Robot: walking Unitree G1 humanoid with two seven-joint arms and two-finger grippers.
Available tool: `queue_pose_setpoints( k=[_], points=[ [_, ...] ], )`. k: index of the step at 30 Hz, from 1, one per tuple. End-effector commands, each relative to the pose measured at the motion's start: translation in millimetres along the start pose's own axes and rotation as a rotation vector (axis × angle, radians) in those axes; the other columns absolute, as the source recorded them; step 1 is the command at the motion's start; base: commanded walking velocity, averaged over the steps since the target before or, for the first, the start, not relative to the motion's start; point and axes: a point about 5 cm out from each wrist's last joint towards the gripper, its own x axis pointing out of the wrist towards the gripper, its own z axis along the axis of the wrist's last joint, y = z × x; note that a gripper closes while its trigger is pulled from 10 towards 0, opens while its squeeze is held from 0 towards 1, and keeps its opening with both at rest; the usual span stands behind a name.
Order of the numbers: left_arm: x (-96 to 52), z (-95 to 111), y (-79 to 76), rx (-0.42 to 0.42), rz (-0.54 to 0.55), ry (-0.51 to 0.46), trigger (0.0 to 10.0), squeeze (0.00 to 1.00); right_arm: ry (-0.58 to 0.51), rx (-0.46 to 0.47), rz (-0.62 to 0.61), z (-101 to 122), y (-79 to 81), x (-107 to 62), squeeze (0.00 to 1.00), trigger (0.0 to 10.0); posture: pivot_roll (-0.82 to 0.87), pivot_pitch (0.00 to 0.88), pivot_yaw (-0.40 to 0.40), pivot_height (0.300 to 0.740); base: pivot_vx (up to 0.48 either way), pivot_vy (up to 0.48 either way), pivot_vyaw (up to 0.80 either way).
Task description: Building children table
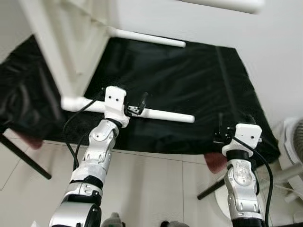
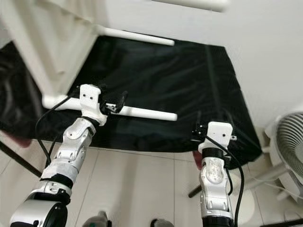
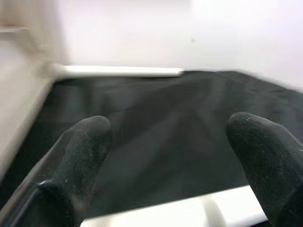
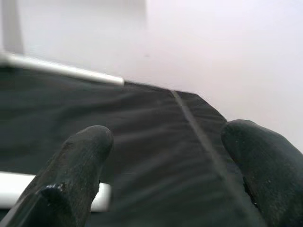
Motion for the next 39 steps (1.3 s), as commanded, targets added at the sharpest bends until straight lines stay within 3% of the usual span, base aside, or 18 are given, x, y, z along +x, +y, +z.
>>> queue_pose_setpoints(
  k=[1, 28, 39],
  points=[
    [3.5, 2, -4.9, -0.012, 0.005, -0.004, 10.0, 0.00, 0.017, -0.017, -0.026, -4, -9.5, -2.5, 0.00, 10.0, 0.06, 0.000, -0.040, 0.740, 0.000, 0.424, 0.00],
    [2.2, 5, -15.3, 0.076, -0.042, -0.025, 10.0, 0.00, 0.018, -0.013, -0.023, -6, -7.6, -3.8, 0.00, 10.0, 0.06, 0.000, -0.043, 0.740, 0.000, 0.009, 0.00],
    [-5.5, 2, -24.8, 0.093, -0.092, -0.028, 10.0, 0.00, 0.022, -0.013, -0.018, -7, -6.1, -5.1, 0.00, 10.0, 0.07, 0.000, -0.045, 0.740, 0.000, 0.000, 0.00]
  ],
)
